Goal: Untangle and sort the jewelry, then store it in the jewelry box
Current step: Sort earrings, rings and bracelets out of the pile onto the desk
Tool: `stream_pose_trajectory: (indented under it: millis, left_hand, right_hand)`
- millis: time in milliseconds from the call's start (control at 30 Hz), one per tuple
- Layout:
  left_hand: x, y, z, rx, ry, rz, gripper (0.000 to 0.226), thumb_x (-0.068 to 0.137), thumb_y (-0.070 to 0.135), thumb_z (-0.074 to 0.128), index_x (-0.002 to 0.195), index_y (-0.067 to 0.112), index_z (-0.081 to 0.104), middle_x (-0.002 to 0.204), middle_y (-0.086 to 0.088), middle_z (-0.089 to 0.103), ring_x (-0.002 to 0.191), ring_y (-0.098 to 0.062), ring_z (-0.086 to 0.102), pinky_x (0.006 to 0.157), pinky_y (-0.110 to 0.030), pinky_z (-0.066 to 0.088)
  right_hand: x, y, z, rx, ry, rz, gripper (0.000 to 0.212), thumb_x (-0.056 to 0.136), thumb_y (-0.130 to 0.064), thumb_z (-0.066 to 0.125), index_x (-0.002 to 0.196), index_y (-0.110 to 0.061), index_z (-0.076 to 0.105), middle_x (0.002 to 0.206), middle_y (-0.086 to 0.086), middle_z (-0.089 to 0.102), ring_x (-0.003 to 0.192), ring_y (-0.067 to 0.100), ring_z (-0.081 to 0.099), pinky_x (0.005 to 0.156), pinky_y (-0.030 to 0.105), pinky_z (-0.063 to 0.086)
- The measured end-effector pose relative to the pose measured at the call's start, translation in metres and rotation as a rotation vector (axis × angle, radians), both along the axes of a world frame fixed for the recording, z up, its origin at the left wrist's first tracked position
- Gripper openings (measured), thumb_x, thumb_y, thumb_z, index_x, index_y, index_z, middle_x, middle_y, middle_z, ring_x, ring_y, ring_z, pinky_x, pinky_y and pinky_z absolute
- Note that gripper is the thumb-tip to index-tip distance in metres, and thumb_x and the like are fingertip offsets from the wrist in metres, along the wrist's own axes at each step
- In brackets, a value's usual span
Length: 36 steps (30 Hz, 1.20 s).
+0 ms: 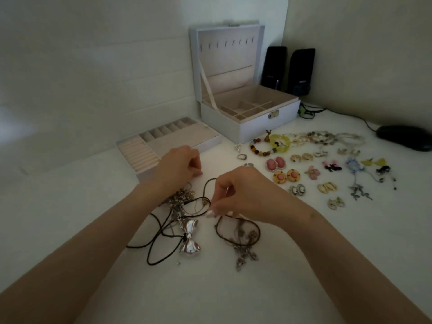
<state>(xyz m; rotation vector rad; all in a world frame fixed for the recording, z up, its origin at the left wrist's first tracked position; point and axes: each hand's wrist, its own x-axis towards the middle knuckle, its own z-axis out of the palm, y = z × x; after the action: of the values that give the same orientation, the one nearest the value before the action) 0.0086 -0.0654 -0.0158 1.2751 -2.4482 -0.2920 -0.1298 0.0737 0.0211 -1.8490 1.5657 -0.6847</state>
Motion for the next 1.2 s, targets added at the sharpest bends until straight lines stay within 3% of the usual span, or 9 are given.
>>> stream_pose_trajectory:
  millis: [133, 233, 400, 500, 633, 733, 867, 1100, 1200]
  left_hand:
    - [0.001, 0.006, 0.0, 0.017, 0.043, 0.108, 0.023, 0.077, 0.021, 0.075, 0.067, 0.021, 0.054, 0.078, 0.008, 0.051, 0.083, -0.015, 0.051, 0.072, -0.03, 0.039]
    - [-0.006, 0.018, 0.008, -0.012, 0.072, 0.113, 0.023, 0.077, 0.026, 0.075, 0.069, 0.023, 0.054, 0.084, 0.009, 0.052, 0.083, -0.013, 0.05, 0.072, -0.027, 0.035]
    - [-0.053, 0.078, 0.037, 0.116, 0.357, -0.102, 0.021, 0.078, 0.018, 0.074, 0.069, 0.02, 0.055, 0.091, 0.003, 0.066, 0.081, -0.012, 0.061, 0.077, -0.031, 0.048]
    - [-0.087, 0.113, 0.042, 0.213, 0.31, -0.233, 0.015, 0.081, 0.017, 0.072, 0.074, 0.012, 0.059, 0.078, 0.004, 0.066, 0.069, -0.004, 0.062, 0.07, -0.026, 0.05]
    - [-0.125, 0.143, 0.037, 0.299, 0.283, -0.363, 0.016, 0.079, 0.016, 0.074, 0.072, 0.012, 0.06, 0.069, 0.011, 0.058, 0.065, 0.006, 0.057, 0.062, -0.008, 0.038]
    - [-0.155, 0.156, 0.031, 0.304, 0.255, -0.405, 0.018, 0.079, 0.018, 0.074, 0.072, 0.013, 0.059, 0.072, 0.004, 0.061, 0.079, -0.011, 0.063, 0.068, -0.004, 0.038]
    - [-0.197, 0.166, 0.024, 0.295, 0.296, -0.436, 0.009, 0.081, 0.011, 0.071, 0.08, 0.004, 0.065, 0.08, -0.005, 0.064, 0.077, -0.018, 0.061, 0.076, -0.032, 0.051]
    - [-0.254, 0.158, 0.01, 0.042, 0.203, -0.295, 0.011, 0.086, 0.027, 0.067, 0.088, 0.017, 0.068, 0.104, -0.003, 0.064, 0.101, -0.02, 0.053, 0.086, -0.035, 0.043]
    - [-0.267, 0.151, 0.007, 0.004, 0.125, -0.245, 0.016, 0.084, 0.034, 0.067, 0.092, 0.02, 0.07, 0.107, -0.003, 0.062, 0.109, -0.023, 0.046, 0.091, -0.034, 0.037]
  right_hand:
    - [-0.01, 0.014, -0.005, 0.009, -0.221, -0.103, 0.02, 0.076, -0.012, 0.078, 0.069, -0.008, 0.06, 0.065, 0.004, 0.068, 0.059, 0.013, 0.068, 0.055, 0.027, 0.058]
    - [-0.021, 0.026, -0.005, -0.042, -0.315, -0.22, 0.02, 0.073, -0.013, 0.08, 0.067, -0.008, 0.062, 0.06, 0.0, 0.066, 0.053, 0.008, 0.064, 0.05, 0.019, 0.052]
    - [-0.057, 0.052, 0.0, -0.171, -0.279, -0.462, 0.02, 0.064, -0.022, 0.085, 0.062, -0.014, 0.067, 0.053, -0.012, 0.057, 0.045, -0.003, 0.046, 0.049, 0.008, 0.038]
    - [-0.084, 0.072, -0.002, -0.159, -0.338, -0.543, 0.017, 0.067, -0.013, 0.083, 0.064, -0.01, 0.067, 0.052, -0.004, 0.063, 0.045, 0.002, 0.054, 0.048, 0.013, 0.045]
    - [-0.128, 0.1, -0.006, -0.171, -0.314, -0.699, 0.009, 0.072, -0.005, 0.078, 0.069, -0.004, 0.07, 0.054, 0.003, 0.067, 0.046, 0.007, 0.06, 0.049, 0.014, 0.049]
    - [-0.159, 0.115, -0.01, -0.165, -0.299, -0.787, 0.003, 0.076, 0.001, 0.073, 0.077, -0.002, 0.072, 0.06, 0.008, 0.069, 0.049, 0.009, 0.064, 0.049, 0.011, 0.049]
    - [-0.192, 0.122, -0.018, -0.16, -0.203, -0.866, 0.008, 0.081, 0.003, 0.067, 0.082, -0.003, 0.073, 0.067, 0.009, 0.07, 0.05, 0.008, 0.066, 0.051, 0.008, 0.049]
    - [-0.227, 0.107, -0.03, -0.203, 0.011, -0.901, 0.012, 0.08, -0.007, 0.071, 0.075, -0.018, 0.072, 0.069, -0.001, 0.067, 0.067, 0.013, 0.064, 0.066, 0.023, 0.053]
    - [-0.235, 0.098, -0.033, -0.17, 0.097, -0.876, 0.008, 0.078, -0.014, 0.073, 0.076, -0.021, 0.073, 0.07, -0.007, 0.063, 0.075, 0.008, 0.058, 0.072, 0.025, 0.045]
